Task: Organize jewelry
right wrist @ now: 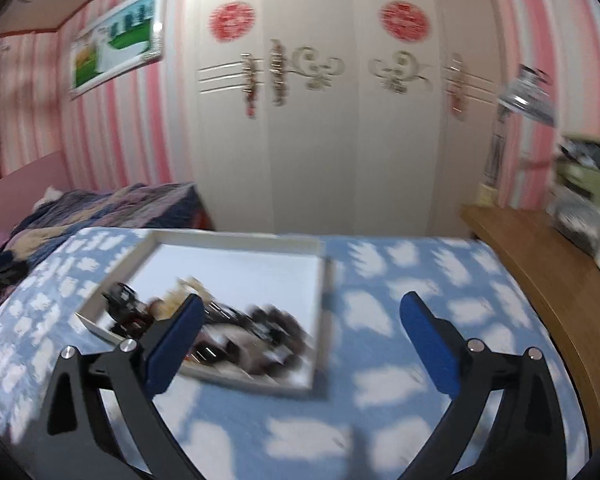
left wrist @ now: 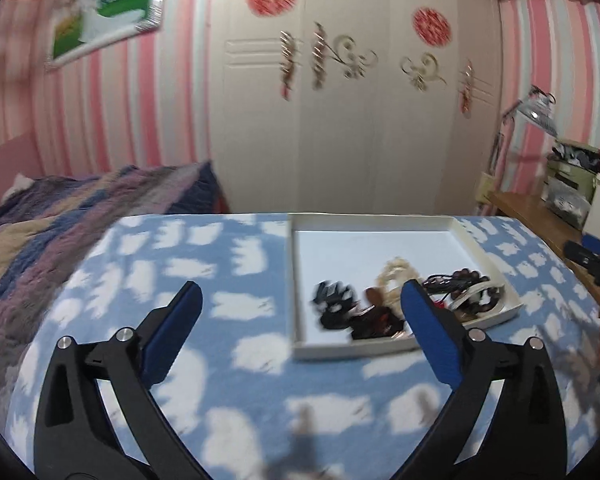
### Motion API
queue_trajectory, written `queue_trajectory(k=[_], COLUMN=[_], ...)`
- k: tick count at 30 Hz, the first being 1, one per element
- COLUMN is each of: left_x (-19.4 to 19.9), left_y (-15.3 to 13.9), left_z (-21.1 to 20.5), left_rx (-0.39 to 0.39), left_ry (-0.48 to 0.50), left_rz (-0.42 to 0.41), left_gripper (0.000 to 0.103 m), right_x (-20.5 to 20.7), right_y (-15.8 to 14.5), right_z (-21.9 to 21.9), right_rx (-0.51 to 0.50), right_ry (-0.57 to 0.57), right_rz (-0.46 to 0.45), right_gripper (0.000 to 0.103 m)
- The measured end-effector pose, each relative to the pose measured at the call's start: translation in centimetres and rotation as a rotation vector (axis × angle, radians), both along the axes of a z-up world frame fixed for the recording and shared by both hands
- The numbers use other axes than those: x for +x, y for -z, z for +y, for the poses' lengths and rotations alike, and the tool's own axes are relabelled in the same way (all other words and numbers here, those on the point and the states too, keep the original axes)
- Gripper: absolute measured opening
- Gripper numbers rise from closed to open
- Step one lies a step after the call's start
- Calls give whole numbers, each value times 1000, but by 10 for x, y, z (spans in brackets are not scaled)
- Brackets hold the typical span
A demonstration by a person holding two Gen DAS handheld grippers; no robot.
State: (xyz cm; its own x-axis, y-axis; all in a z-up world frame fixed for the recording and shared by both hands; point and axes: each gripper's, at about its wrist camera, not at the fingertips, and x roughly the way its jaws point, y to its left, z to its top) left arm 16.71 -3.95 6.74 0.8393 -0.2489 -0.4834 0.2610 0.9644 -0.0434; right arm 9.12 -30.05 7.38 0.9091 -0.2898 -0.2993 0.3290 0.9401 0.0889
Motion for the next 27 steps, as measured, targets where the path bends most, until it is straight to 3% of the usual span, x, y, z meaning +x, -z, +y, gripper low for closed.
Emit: queue_trajectory(k=[2,9,18,22,27], left_x=[-15,-34,-34,-27,-27], left_y=[8,43,68,81,87], left_z=[20,45,53,52,48], left_rx=[-18,7,31,44,61], left_ry=[-51,-94,-101,-99,-106], left_rz=[-22,-9,49,108,122], left_gripper=[100,100,100,100,100], right_x=[-17,-60,-71,-66,-62], right_y=[18,70,93,104,114], right_z=[-13,-38,-43,-58,-69], right_rx=[18,10,1,69,159], right_ry=[31,168,161,150,120], right_rz=[28,114,212,236,263], right_gripper=[99,99,99,99,99])
